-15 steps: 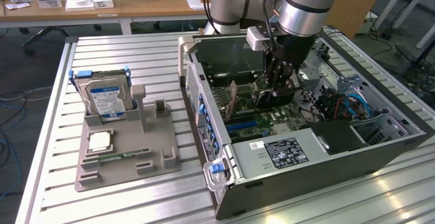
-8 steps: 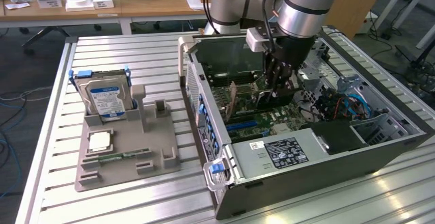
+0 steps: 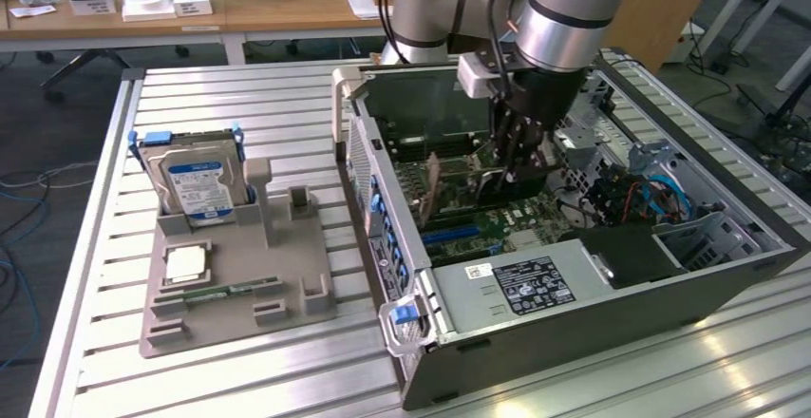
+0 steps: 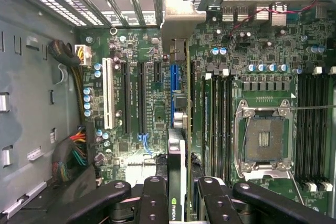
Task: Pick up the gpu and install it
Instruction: 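Insert the gpu into the slot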
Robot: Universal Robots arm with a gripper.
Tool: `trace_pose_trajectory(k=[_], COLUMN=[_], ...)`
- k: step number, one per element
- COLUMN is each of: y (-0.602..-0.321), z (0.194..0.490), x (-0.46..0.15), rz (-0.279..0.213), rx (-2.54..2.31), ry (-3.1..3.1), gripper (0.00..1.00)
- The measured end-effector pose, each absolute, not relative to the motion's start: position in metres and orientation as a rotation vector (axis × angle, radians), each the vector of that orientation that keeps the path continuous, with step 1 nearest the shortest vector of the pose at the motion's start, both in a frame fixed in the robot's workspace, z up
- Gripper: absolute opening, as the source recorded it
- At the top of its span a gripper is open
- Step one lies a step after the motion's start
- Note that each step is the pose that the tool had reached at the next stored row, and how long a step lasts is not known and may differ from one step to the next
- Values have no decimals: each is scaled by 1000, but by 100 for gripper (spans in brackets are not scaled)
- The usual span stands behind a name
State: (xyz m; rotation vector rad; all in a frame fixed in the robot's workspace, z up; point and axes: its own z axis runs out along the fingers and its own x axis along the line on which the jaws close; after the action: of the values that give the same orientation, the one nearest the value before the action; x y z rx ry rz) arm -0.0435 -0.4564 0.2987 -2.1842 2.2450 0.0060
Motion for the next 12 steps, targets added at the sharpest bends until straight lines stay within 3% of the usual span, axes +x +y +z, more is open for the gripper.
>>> trace_pose_trajectory(k=[12], y=[-456], z=[287], x=[-53], rz=[3], rx=[-2183], ry=[2243], gripper=[27])
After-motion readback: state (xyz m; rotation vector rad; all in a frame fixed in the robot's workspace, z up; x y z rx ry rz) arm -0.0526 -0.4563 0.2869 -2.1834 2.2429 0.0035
